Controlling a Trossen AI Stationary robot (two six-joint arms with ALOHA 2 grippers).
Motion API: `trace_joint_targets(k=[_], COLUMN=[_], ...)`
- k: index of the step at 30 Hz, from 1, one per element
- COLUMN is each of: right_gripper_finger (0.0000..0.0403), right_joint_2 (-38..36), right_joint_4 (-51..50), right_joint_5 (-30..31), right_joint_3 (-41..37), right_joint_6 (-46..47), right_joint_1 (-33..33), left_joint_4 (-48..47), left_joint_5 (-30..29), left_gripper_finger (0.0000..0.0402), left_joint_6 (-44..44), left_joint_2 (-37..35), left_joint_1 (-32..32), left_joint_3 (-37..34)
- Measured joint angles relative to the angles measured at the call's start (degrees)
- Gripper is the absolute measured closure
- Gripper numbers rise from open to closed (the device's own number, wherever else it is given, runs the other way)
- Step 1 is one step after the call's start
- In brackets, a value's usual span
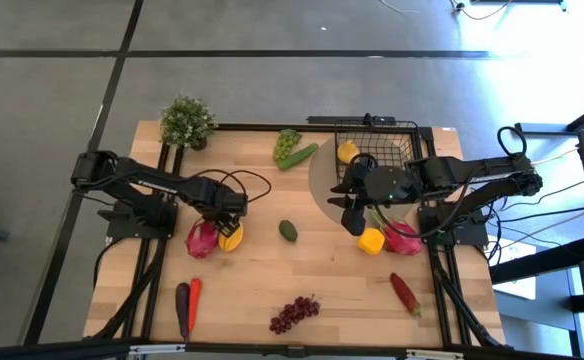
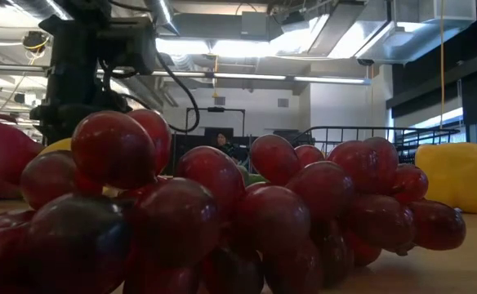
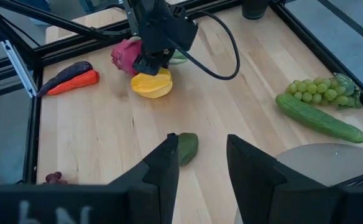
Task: Build produce basket
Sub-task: Put the left dragon fruit into the wire basket
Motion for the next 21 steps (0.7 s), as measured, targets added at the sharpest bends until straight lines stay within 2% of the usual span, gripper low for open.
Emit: trace_joint_targets(k=[5,12,17,21], right_gripper_finger=[0.0279,0.0279,0.0279,0.0279], right_joint_2=[0.0,0.0,0.0,0.0], right_joint_4=[-0.01,-0.1,-0.13,-0.17], right_joint_5=[0.0,-0.04,-0.07,-0.07], right_joint_3=[0.0,0.0,0.0,0.0], right_joint_6=[0.0,-0.24,-0.28,-0.37], right_joint_1=[0.0,0.0,0.0,0.0], left_joint_4=[-0.01,-0.19,-0.36,-0.95], left_joint_5=[-0.02,0.0,0.11,-0.87], left_gripper_finger=[0.0259,0.0383,0.0393,0.0398], left_joint_6=[-0.02,0.27,2.08,4.46], left_joint_2=[-0.03,-0.03,-1.6,-2.97], left_joint_1=[0.0,0.0,0.0,-0.02], left_joint_3=[0.0,0.0,0.36,3.78])
